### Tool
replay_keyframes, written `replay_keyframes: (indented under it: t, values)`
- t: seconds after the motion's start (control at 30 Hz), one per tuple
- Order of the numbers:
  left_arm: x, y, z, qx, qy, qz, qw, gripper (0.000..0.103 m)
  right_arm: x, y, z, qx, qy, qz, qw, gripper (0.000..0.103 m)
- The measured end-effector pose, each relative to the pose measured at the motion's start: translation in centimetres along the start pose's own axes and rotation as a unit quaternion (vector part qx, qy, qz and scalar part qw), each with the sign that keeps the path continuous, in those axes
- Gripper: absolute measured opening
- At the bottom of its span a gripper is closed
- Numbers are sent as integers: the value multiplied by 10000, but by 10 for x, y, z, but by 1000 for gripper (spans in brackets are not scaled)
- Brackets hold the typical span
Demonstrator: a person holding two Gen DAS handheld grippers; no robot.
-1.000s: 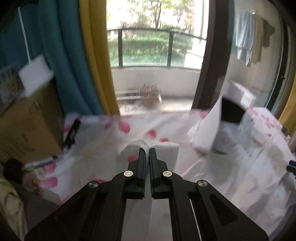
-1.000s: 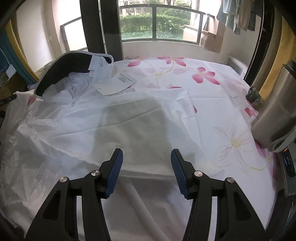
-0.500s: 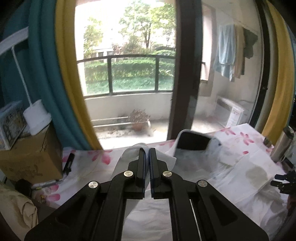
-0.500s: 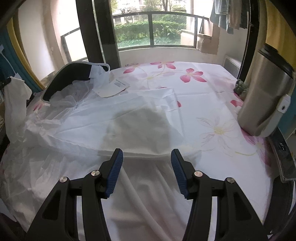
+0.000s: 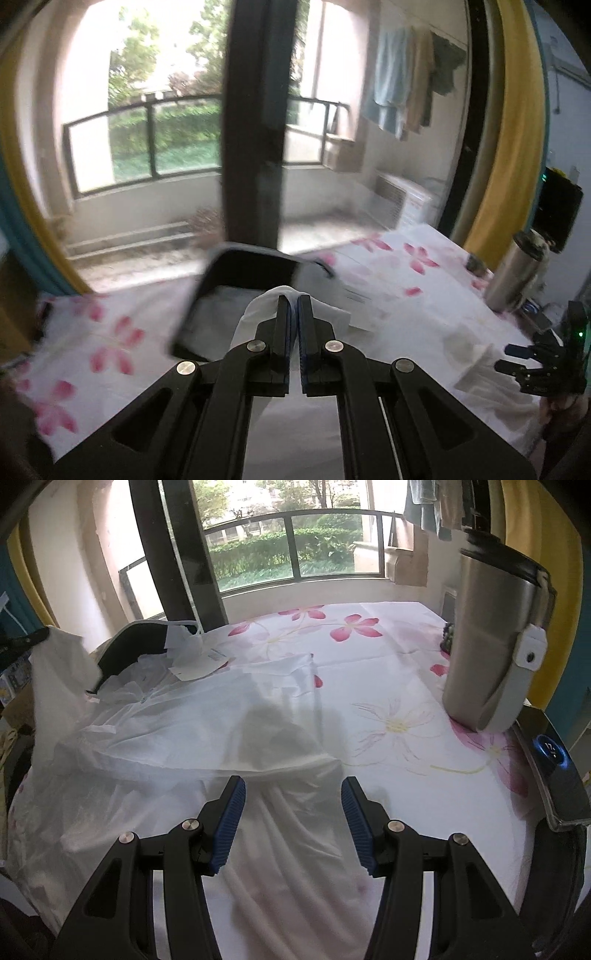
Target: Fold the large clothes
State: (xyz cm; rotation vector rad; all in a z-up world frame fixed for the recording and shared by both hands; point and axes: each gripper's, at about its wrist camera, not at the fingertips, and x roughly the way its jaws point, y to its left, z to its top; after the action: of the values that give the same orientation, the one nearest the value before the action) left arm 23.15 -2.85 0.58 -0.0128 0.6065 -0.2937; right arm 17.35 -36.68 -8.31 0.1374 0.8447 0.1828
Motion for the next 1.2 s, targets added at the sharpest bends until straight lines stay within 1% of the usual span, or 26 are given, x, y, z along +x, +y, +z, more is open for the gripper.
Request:
replay_keyframes:
  t: [0.1,0.2,0.3,0.37,0.43,0.47,0.5,0.63,0.7,0.77,0.83,0.87,0.93,0.97,1.03,1.13,1.2]
  values:
    - [26,-29,-14,49,312,-309,9990,4,-1,-8,-3,70,4,6,10000,54]
    - [47,-53,-33,107,675,-638,9956,4,-4,-16,-5,124,2,-14,9999,54]
    - [67,-76,-56,220,1155,-895,9890,5,-6,-20,-8,171,9,-58,9998,54]
    - [75,-84,-71,237,1452,-1026,9838,5,-7,-22,-10,190,22,-85,9998,54]
    - [77,-87,-80,254,1620,-1128,9800,19,-9,-23,-13,199,42,-116,9997,54]
    - [74,-88,-86,241,1664,-1257,9777,32,-10,-22,-14,193,53,-133,9997,54]
    - [69,-88,-89,242,1658,-1353,9765,39,-10,-21,-14,181,60,-142,9997,54]
    - [40,-72,-96,266,1507,-1450,9775,40,-11,-13,-11,70,74,-169,9998,54]
    - [29,-60,-95,220,1419,-1388,9799,41,-9,-5,-6,-64,97,-181,9998,54]
    - [13,-36,-98,112,1284,-1193,9845,41,-5,8,1,-269,114,-172,9994,54]
    - [5,-14,-99,13,1193,-932,9885,42,0,25,12,-520,108,-134,9985,54]
    - [0,2,-102,-69,1135,-724,9909,42,3,35,17,-646,103,-105,9978,54]
    - [-5,28,-106,-249,1075,-396,9931,42,8,54,27,-878,79,-37,9961,54]
    - [-8,47,-110,-430,1038,-179,9935,42,12,68,33,-1023,54,15,9947,54]
    - [-10,74,-116,-710,1016,72,9923,42,19,90,42,-1195,44,117,9928,54]
    - [-12,108,-122,-1007,965,270,9899,42,36,128,55,-1498,78,297,9882,54]
    - [-12,124,-125,-1096,968,343,9887,42,49,153,61,-1678,91,422,9849,54]
